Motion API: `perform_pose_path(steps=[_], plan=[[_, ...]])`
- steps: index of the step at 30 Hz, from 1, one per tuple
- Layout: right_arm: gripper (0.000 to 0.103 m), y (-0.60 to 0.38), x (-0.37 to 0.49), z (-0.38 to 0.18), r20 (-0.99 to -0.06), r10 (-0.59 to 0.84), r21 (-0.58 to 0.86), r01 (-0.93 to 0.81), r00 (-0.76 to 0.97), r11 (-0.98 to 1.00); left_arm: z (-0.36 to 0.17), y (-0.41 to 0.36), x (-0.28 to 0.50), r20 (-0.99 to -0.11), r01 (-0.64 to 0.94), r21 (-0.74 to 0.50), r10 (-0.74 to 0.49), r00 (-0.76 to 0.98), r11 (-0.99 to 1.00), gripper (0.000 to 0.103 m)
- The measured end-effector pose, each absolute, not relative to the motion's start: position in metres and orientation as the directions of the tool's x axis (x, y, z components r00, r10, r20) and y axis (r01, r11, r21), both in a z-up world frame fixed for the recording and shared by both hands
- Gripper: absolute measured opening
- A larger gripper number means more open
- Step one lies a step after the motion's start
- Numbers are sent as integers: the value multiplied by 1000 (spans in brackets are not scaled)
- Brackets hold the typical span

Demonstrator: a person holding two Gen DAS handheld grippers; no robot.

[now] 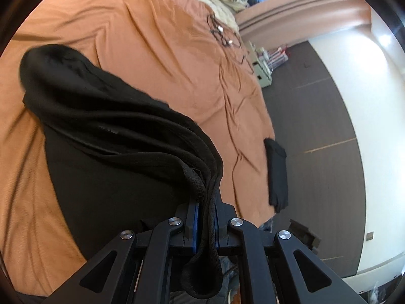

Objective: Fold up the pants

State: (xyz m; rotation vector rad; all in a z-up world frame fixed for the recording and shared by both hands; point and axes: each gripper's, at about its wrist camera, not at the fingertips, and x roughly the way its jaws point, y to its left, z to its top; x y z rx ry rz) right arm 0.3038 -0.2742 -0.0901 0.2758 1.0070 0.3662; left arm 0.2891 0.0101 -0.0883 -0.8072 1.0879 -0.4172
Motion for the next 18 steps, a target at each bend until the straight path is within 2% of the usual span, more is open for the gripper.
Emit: perform_pose_path(steps=[3,5,6,7,8,10,12,14,18], plan=[[36,-283,299,-90,-763,428,399,-168,485,902,-100,-3,293,-641,-90,-742,-664,385,664,9],[48,-288,296,-89,-752,444,416,-171,488,893,-106,-9,296,-657,-100,-733,-662,362,673,13],[55,-290,295,-88,-744,452,424,-175,493,889,-109,-9,295,-656,-102,-736,-667,353,670,21],[58,-292,294,-87,-735,460,431,-180,498,884,-110,-10,296,-649,-104,-744,-678,345,660,36],[59,-294,293,-86,-725,472,441,-187,502,878,-111,-10,295,-640,-105,-754,-689,340,649,44],[61,-296,295,-85,-710,494,461,-199,501,865,-108,-4,291,-630,-109,-761,-690,356,639,74],[62,-297,296,-84,-696,516,481,-209,500,851,-104,5,288,-633,-116,-756,-674,382,644,86],[64,-297,298,-82,-678,540,502,-222,499,836,-101,17,284,-640,-130,-748,-654,404,651,91],[72,-290,304,-80,-651,576,527,-253,494,811,-106,45,281,-651,-184,-741,-623,434,646,92]])
